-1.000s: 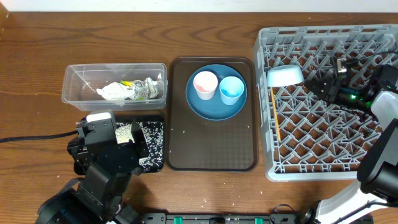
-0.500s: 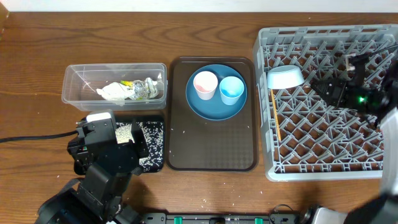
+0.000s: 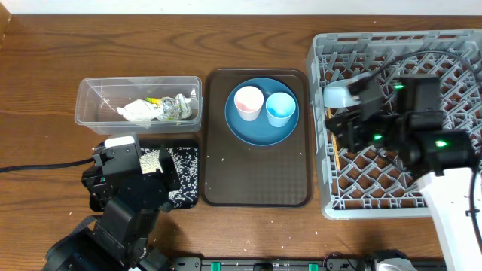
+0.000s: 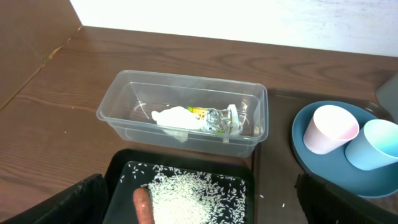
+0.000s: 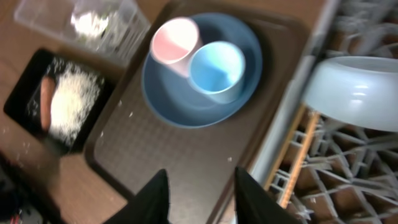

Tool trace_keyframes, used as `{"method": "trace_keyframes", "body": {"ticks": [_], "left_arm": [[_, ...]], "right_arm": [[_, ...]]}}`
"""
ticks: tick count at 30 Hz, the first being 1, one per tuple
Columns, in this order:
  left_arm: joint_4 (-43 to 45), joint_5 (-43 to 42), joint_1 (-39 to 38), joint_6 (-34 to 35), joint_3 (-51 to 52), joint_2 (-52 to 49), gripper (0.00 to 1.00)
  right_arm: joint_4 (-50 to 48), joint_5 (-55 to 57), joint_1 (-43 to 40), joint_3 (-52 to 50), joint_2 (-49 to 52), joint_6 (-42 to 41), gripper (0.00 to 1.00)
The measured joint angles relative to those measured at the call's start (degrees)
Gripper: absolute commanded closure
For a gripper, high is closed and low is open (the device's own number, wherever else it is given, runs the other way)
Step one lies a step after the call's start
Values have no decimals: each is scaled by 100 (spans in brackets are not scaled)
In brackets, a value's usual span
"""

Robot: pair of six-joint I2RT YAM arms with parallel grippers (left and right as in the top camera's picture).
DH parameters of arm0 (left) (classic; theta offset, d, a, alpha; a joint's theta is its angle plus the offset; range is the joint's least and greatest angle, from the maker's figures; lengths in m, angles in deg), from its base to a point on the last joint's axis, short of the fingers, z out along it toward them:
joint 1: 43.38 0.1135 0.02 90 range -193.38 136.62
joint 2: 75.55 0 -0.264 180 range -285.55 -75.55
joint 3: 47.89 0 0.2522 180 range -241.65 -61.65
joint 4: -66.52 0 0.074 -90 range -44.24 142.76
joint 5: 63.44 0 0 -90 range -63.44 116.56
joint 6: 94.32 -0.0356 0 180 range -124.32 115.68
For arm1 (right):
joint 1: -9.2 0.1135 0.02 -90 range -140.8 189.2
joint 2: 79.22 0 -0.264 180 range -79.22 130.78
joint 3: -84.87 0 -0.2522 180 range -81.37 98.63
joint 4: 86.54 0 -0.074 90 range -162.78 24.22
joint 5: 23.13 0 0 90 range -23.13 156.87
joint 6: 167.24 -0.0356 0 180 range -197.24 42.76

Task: Sort waste into correct bins and load items into the dishwasher rack
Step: 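Release the bowl in the rack and raise the right gripper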

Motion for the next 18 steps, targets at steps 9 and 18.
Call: {"method": "trace_keyframes", "body": {"ticks": [9,18], "left_arm": [[-2,-2,0,0,0,0,1],[-2,0,0,0,0,0,1]], "right_arm": [[83,664,595,0,59,-66,1],[144,798,599,0,61,-66,1]]}}
